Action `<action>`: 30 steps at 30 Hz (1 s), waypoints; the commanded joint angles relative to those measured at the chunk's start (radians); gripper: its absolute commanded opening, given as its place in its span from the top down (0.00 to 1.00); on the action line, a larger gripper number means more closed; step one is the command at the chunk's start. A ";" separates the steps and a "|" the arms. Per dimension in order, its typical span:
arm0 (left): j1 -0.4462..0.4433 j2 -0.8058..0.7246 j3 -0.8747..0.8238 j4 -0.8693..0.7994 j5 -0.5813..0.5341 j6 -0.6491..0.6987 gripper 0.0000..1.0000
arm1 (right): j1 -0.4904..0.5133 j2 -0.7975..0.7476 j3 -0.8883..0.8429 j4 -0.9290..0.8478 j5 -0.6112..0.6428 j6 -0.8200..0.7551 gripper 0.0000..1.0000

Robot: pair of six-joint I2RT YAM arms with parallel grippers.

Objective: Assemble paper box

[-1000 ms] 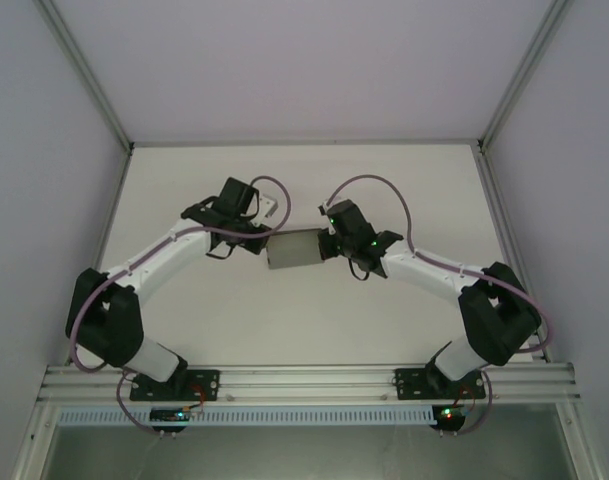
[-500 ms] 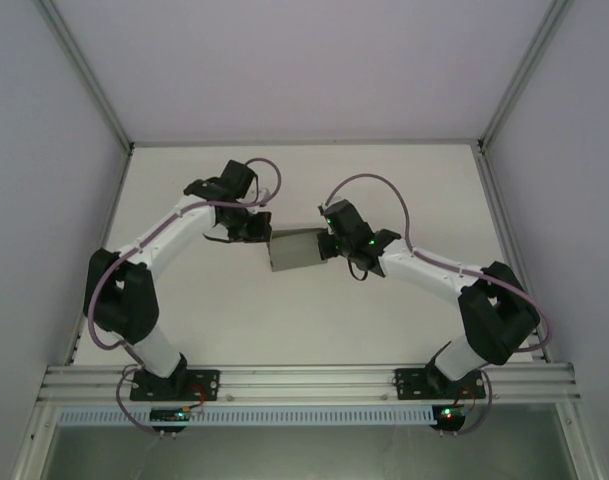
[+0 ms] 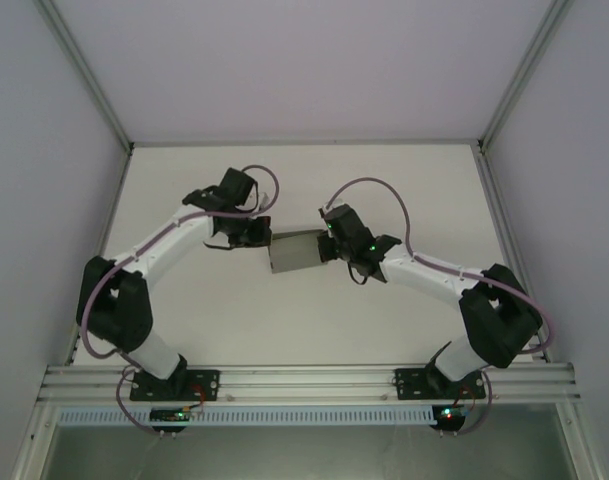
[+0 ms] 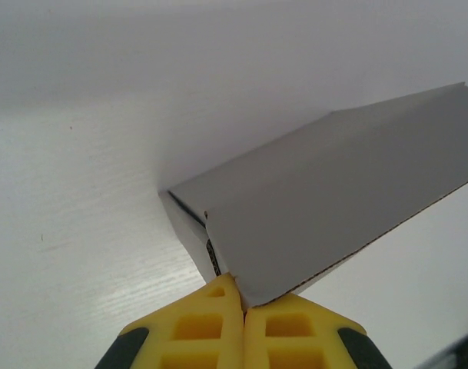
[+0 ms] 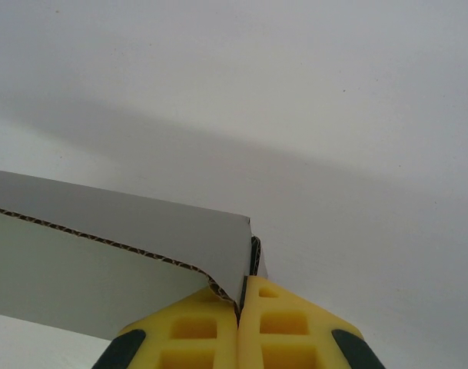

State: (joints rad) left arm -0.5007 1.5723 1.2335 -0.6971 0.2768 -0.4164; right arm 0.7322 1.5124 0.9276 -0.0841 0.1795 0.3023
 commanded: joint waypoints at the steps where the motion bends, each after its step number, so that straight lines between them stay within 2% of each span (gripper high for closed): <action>1: -0.053 0.012 -0.119 0.068 -0.020 -0.054 1.00 | 0.024 0.039 -0.077 -0.123 -0.061 0.026 1.00; 8: -0.097 -0.010 -0.236 0.129 -0.058 -0.087 1.00 | 0.027 0.023 -0.110 -0.111 -0.052 0.046 1.00; 10: -0.095 -0.009 -0.256 0.169 -0.022 -0.102 1.00 | 0.020 0.013 -0.114 -0.109 -0.082 0.049 1.00; 13: -0.095 -0.014 -0.243 0.154 -0.056 -0.106 1.00 | 0.002 -0.006 -0.090 -0.123 -0.125 0.044 0.97; 14: -0.094 -0.016 -0.235 0.144 -0.067 -0.099 1.00 | -0.007 -0.018 -0.080 -0.131 -0.137 0.044 0.94; 16: -0.095 -0.024 -0.228 0.140 -0.072 -0.094 1.00 | -0.034 -0.045 -0.058 -0.138 -0.177 0.044 0.82; 18: -0.097 -0.028 -0.227 0.143 -0.066 -0.092 1.00 | -0.073 -0.071 -0.040 -0.127 -0.261 0.044 0.76; 19: -0.097 -0.028 -0.226 0.146 -0.061 -0.095 1.00 | -0.093 -0.082 -0.029 -0.118 -0.308 0.044 0.71; 21: -0.098 -0.022 -0.224 0.152 -0.060 -0.102 1.00 | -0.131 -0.093 -0.012 -0.088 -0.424 0.049 0.51; 24: -0.098 -0.022 -0.224 0.155 -0.068 -0.102 1.00 | -0.177 -0.098 0.016 -0.077 -0.512 0.083 0.35; 30: -0.100 -0.029 -0.215 0.149 -0.072 -0.104 1.00 | -0.251 -0.099 0.040 -0.042 -0.641 0.122 0.25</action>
State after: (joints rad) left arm -0.5896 1.4998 1.0443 -0.4290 0.1936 -0.4992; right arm 0.4999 1.4403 0.9379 -0.1383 -0.3378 0.3985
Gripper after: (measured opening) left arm 0.041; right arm 0.734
